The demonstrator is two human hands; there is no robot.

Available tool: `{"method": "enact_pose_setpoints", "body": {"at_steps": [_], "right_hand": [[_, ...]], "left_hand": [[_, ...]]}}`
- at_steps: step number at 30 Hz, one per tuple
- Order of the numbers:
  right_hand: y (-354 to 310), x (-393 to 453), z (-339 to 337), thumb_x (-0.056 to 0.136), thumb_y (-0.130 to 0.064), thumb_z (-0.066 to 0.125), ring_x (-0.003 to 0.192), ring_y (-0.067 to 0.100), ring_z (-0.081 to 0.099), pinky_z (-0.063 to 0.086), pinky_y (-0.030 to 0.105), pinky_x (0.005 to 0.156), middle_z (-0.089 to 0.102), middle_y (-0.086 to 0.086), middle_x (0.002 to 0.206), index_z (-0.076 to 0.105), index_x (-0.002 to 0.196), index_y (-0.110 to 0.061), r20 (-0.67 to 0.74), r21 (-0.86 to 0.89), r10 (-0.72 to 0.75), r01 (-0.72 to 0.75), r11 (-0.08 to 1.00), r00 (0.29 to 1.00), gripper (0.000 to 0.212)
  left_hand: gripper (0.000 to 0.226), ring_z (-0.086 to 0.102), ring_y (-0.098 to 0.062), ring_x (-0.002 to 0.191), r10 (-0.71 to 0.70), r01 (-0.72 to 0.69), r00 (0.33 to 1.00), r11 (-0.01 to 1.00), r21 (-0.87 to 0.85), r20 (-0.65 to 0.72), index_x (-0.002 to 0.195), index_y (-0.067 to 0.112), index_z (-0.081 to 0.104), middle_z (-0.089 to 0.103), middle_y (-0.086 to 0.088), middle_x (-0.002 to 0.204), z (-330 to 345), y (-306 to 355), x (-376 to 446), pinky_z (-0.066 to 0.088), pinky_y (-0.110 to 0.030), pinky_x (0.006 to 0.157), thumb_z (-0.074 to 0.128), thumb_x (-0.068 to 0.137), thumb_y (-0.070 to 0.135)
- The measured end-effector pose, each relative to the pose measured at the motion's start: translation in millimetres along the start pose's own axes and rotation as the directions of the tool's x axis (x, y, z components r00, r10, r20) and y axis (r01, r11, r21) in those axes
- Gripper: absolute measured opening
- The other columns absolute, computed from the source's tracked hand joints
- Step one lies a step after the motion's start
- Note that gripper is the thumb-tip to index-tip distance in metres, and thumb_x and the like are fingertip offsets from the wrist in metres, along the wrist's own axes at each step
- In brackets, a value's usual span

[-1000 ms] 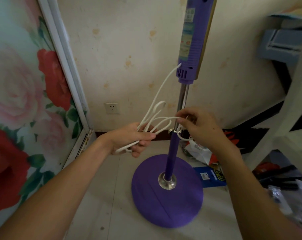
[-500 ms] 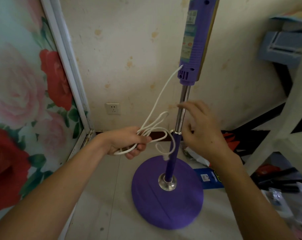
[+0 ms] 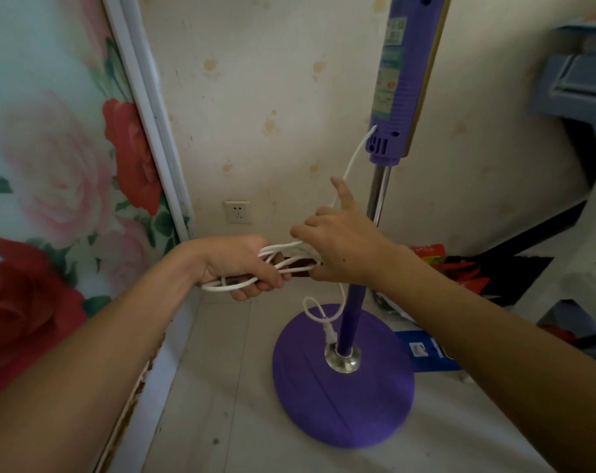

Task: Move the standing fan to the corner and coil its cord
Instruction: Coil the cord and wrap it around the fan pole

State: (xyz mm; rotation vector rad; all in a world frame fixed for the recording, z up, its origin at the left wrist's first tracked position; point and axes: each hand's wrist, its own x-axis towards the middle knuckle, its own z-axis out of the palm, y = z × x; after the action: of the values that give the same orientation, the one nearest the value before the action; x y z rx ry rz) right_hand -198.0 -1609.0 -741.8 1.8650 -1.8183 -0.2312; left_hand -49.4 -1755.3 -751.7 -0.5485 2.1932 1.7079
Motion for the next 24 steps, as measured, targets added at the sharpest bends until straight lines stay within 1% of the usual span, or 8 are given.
{"method": "enact_pose_setpoints", "body": {"at_steps": [3, 7, 10, 12, 15, 17, 20, 24], "right_hand": [[-4, 9, 2, 0.080, -0.043, 0.068, 0.083, 0.020, 0.065, 0.036, 0.046, 0.102, 0.071, -0.005, 0.091, 0.060, 0.110, -0.027, 0.030, 0.098, -0.082, 0.079, 0.992, 0.996, 0.035], [-2, 13, 5, 0.087, -0.043, 0.060, 0.073, 0.021, 0.059, 0.038, 0.038, 0.085, 0.062, -0.007, 0.079, 0.056, 0.095, -0.025, 0.009, 0.271, -0.063, 0.058, 0.961, 0.998, 0.020], [-2, 15, 2, 0.095, -0.044, 0.052, 0.071, 0.025, 0.060, 0.041, 0.037, 0.080, 0.058, -0.004, 0.074, 0.052, 0.088, -0.026, 0.016, 0.331, -0.022, 0.015, 0.944, 1.000, 0.019], [-2, 17, 1, 0.098, -0.042, 0.049, 0.067, 0.025, 0.055, 0.034, 0.033, 0.070, 0.067, 0.004, 0.081, 0.059, 0.094, -0.022, 0.021, 0.367, 0.020, -0.026, 0.930, 1.000, 0.023], [-2, 23, -1, 0.100, -0.034, 0.046, 0.064, 0.024, 0.044, 0.026, 0.032, 0.065, 0.063, 0.006, 0.079, 0.052, 0.089, -0.019, 0.055, 0.416, 0.054, -0.072, 0.907, 0.997, 0.019], [-3, 28, -2, 0.100, -0.031, 0.046, 0.064, 0.024, 0.044, 0.029, 0.032, 0.063, 0.048, -0.003, 0.067, 0.051, 0.088, -0.019, 0.082, 0.450, 0.067, -0.097, 0.888, 0.994, 0.017], [-2, 31, 4, 0.099, -0.031, 0.048, 0.065, 0.022, 0.042, 0.030, 0.033, 0.063, 0.039, -0.006, 0.067, 0.058, 0.097, -0.013, 0.073, 0.481, 0.118, -0.139, 0.866, 0.990, 0.020], [1, 24, 15, 0.098, -0.031, 0.049, 0.066, 0.024, 0.045, 0.030, 0.033, 0.063, 0.048, 0.001, 0.075, 0.057, 0.096, -0.013, 0.067, 0.465, 0.169, -0.180, 0.867, 0.983, 0.020]], "left_hand": [[0.021, 0.048, -0.012, 0.042, 0.009, -0.003, 0.999, 0.992, 0.129, -0.046, 0.103, -0.007, 0.064, 0.058, -0.007, 0.059, -4, 5, -1, 0.042, -0.020, 0.039, 0.071, 0.086, 0.004], [0.022, 0.057, -0.015, 0.051, 0.084, -0.082, 0.996, 0.987, 0.136, -0.013, 0.103, 0.001, 0.069, 0.068, -0.013, 0.074, -7, 6, -6, 0.048, -0.023, 0.044, 0.073, 0.087, 0.015], [0.054, 0.072, -0.023, 0.082, 0.242, -0.253, 0.967, 0.947, -0.197, -0.076, 0.119, 0.000, 0.067, 0.074, -0.018, 0.106, -21, -18, -10, 0.059, -0.029, 0.064, 0.069, 0.087, 0.044], [0.061, 0.070, -0.030, 0.103, 0.260, -0.381, 0.920, 0.765, -0.519, -0.293, 0.123, 0.003, 0.067, 0.072, -0.017, 0.116, -16, -42, -2, 0.060, -0.038, 0.079, 0.058, 0.089, 0.054], [0.038, 0.051, -0.037, 0.131, 0.265, -0.488, 0.843, 0.743, -0.458, -0.468, 0.135, 0.003, 0.054, 0.062, -0.013, 0.135, 25, -79, 22, 0.048, -0.043, 0.088, 0.043, 0.100, 0.012], [0.054, 0.046, -0.023, 0.137, 0.332, -0.431, 0.886, 0.849, -0.307, -0.325, 0.137, 0.012, 0.052, 0.058, -0.001, 0.141, 56, -88, 30, 0.048, -0.034, 0.093, 0.058, 0.087, -0.006], [0.060, 0.056, -0.010, 0.127, 0.396, -0.413, 0.910, 0.890, -0.192, -0.120, 0.134, 0.020, 0.053, 0.064, 0.004, 0.133, 84, -75, 32, 0.050, -0.022, 0.091, 0.076, 0.081, 0.006], [0.016, 0.066, -0.022, 0.068, 0.404, -0.450, 0.877, 0.880, -0.153, -0.260, 0.103, 0.007, 0.049, 0.065, -0.011, 0.073, 86, -45, 12, 0.052, -0.045, 0.079, 0.062, 0.094, 0.008]]}}
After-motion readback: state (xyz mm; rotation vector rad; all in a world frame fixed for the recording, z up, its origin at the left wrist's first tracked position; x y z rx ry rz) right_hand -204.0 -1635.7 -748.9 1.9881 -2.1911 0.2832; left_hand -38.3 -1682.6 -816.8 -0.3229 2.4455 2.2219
